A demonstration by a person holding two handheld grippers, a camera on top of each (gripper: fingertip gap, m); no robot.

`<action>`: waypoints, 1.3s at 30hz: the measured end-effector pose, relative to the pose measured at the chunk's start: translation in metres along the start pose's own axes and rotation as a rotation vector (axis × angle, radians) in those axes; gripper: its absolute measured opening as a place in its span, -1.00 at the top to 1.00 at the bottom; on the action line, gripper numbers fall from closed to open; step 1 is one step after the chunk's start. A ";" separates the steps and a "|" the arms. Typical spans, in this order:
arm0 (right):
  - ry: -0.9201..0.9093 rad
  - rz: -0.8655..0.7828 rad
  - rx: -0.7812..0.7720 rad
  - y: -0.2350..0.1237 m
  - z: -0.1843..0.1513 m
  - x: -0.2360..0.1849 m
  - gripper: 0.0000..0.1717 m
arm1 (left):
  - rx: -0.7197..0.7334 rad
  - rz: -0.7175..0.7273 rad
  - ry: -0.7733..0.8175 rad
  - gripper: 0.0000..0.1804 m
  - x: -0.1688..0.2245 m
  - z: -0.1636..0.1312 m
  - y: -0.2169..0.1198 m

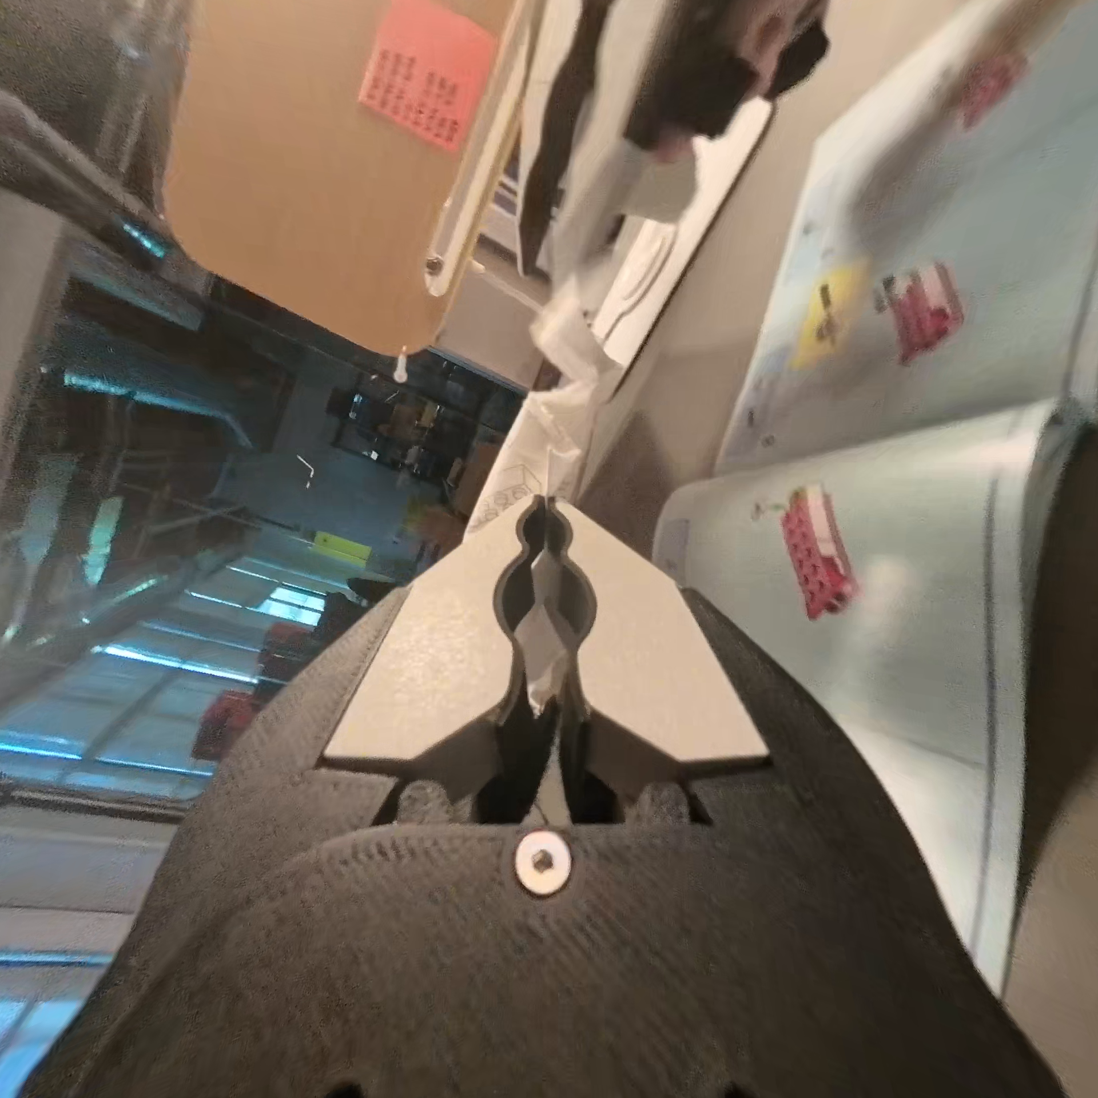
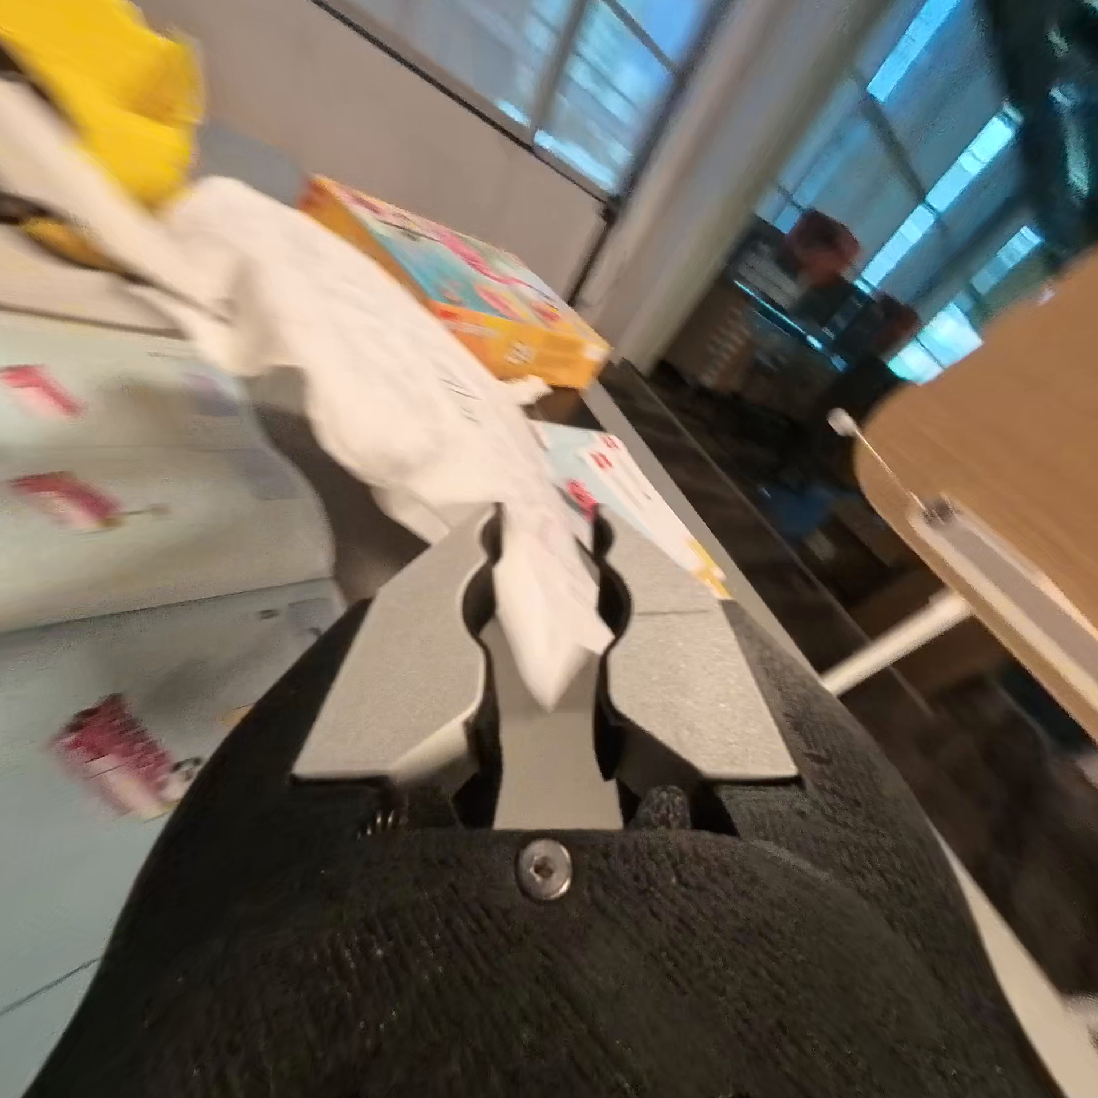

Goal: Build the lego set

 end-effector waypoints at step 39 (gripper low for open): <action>-0.938 -0.220 -0.105 0.037 0.043 -0.069 1.00 | 0.038 -0.080 -0.671 0.61 -0.048 0.030 -0.025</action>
Point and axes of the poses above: each gripper's, where its closed fingertips meet, y out along the fingers, z out of its top, x = y × z across the jaws, the point moved 2 cm from there along -y, back along the fingers
